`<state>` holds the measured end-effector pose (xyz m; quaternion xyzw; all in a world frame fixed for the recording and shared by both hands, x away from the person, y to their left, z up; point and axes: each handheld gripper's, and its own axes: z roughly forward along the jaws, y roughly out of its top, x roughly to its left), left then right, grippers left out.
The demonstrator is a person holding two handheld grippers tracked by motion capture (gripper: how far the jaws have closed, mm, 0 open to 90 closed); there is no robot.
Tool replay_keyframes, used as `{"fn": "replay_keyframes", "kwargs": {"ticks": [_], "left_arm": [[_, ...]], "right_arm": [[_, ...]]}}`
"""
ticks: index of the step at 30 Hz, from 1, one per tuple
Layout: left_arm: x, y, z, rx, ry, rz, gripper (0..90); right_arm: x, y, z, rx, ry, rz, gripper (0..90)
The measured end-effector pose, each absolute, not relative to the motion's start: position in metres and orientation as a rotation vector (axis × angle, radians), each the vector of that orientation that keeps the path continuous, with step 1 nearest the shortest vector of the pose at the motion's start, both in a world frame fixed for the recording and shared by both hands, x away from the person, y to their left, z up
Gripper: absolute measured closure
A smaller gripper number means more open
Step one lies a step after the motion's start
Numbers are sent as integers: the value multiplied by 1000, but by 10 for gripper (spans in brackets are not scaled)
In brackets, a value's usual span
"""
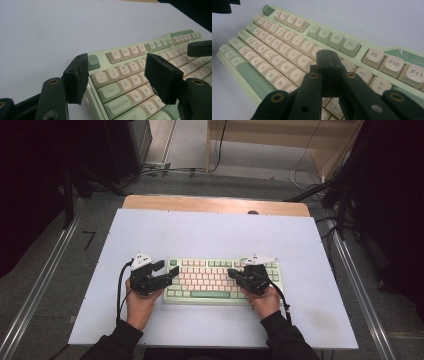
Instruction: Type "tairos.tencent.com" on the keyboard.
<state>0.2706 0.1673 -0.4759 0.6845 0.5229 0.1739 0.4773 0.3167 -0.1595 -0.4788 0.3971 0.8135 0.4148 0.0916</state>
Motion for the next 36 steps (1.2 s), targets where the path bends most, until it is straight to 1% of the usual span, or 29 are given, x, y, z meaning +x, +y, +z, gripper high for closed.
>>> {"fn": "replay_keyframes", "kwargs": {"ticks": [23,25,26,28,30,34,36], "left_arm": [[272,166,-477,1683,1269,407,362],[272,166,-477,1679,1269,409,362],[272,167,-478,1682,1269,408,362],[273,167,-478,1683,1272,408,362],[272,167,-478,1682,1269,408,361],[272,167,-477,1682,1267,407,362],[272,166,-477,1684,1265,407,361]], "right_arm": [[318,-154,-487,1179,2448,1154,872],[317,-159,-480,1169,2422,1219,798],[316,-161,-477,1170,2413,1244,742],[315,-166,-471,1180,2388,1297,575],[315,-171,-468,1196,2372,1311,442],[316,-179,-466,1237,2339,1302,307],[316,-183,-466,1253,2336,1301,299]]}}
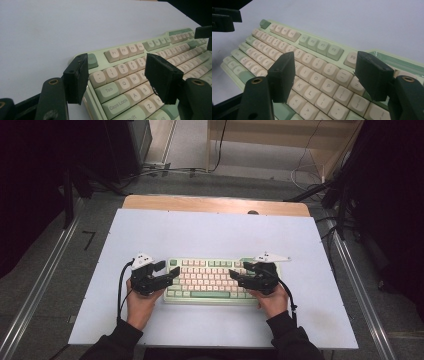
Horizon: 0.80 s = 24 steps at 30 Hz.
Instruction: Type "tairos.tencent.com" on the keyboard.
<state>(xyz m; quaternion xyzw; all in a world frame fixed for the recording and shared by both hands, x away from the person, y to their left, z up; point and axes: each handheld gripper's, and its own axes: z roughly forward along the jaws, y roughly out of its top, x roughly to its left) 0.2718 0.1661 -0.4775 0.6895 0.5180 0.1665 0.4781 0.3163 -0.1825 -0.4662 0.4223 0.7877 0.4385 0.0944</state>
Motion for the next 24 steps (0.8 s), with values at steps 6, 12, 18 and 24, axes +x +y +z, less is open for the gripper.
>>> {"fn": "replay_keyframes", "kwargs": {"ticks": [6,12,18,24], "left_arm": [[270,165,-477,1689,1252,411,362],[269,163,-476,1697,1243,415,362],[267,160,-475,1707,1227,421,362],[266,158,-475,1719,1212,417,378]], "right_arm": [[315,-189,-467,1267,2329,1296,287],[314,-196,-465,1277,2315,1294,287],[313,-203,-464,1295,2299,1291,287],[311,-208,-463,1297,2290,1285,287]]}}
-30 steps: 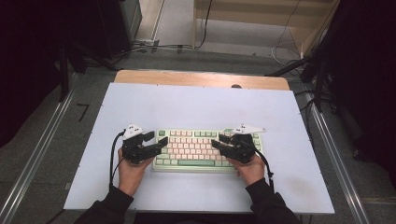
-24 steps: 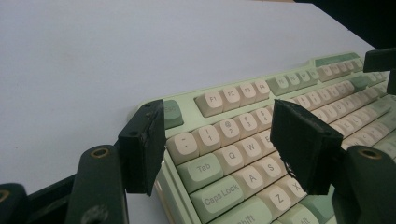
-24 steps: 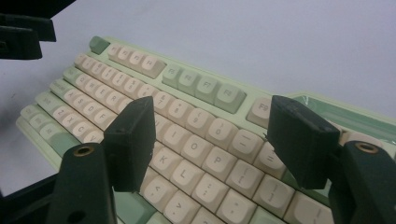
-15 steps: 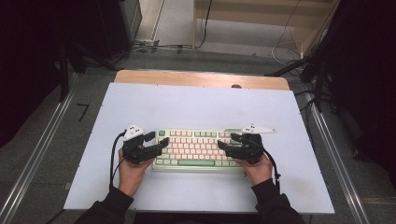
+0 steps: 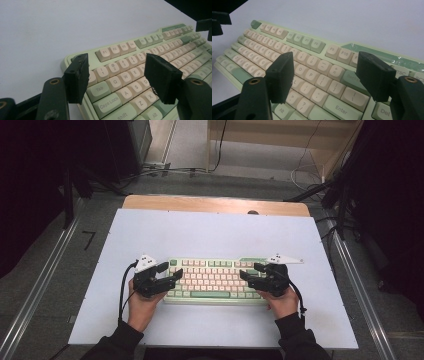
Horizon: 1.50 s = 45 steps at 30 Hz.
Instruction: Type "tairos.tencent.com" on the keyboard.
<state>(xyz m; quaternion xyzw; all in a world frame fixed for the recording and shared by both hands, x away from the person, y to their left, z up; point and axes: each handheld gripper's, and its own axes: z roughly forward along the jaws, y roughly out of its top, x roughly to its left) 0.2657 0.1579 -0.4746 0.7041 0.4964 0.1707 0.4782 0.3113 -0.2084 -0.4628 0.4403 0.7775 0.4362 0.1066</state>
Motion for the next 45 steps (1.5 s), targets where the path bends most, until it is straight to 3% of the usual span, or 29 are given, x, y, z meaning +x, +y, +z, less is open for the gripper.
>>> {"fn": "replay_keyframes", "kwargs": {"ticks": [4,11,45], "left_arm": [[265,157,-476,1723,1178,381,496],[265,150,-477,1769,1092,294,900],[276,128,-494,1926,1105,303,900]], "right_arm": [[309,-212,-462,1292,2282,1281,287],[305,-218,-462,1302,2274,1279,289],[306,-214,-466,1298,2284,1260,292]]}}
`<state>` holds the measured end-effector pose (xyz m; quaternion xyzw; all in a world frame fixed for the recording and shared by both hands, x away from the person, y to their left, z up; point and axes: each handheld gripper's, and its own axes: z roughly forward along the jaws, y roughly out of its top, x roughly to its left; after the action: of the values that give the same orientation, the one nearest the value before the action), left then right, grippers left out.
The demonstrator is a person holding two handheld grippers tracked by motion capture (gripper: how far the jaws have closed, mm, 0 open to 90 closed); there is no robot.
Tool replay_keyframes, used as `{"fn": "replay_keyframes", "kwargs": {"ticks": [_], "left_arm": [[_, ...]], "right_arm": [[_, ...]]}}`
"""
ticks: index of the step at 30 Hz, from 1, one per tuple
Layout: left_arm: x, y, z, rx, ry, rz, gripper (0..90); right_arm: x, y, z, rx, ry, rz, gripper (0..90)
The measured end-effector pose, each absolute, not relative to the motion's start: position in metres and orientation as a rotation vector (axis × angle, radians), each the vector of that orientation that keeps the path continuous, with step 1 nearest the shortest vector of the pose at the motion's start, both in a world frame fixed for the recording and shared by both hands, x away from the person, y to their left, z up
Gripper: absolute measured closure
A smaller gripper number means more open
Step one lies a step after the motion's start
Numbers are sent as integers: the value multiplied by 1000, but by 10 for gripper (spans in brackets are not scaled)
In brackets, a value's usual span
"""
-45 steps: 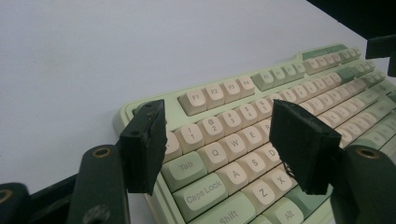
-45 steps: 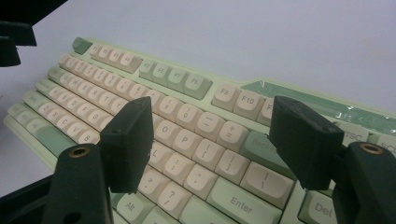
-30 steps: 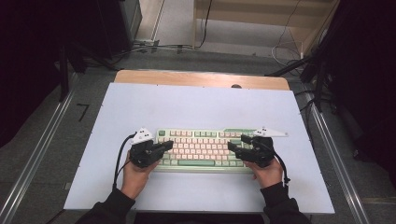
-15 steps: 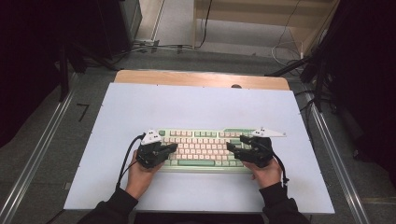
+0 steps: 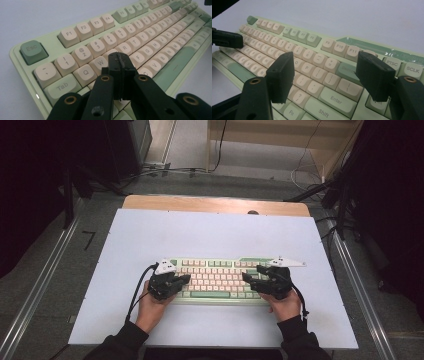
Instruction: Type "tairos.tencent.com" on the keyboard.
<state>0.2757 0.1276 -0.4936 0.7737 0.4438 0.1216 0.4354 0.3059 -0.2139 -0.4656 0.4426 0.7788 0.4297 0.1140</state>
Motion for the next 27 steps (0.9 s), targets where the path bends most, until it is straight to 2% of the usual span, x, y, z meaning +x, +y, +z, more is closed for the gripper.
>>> {"fn": "replay_keyframes", "kwargs": {"ticks": [24,25,27], "left_arm": [[277,126,-496,1933,1110,271,900],[277,127,-496,1929,1111,271,887],[276,129,-493,1897,1097,272,777]], "right_arm": [[306,-214,-467,1306,2285,1257,295],[306,-214,-467,1306,2287,1252,296],[306,-214,-468,1307,2291,1246,296]]}}
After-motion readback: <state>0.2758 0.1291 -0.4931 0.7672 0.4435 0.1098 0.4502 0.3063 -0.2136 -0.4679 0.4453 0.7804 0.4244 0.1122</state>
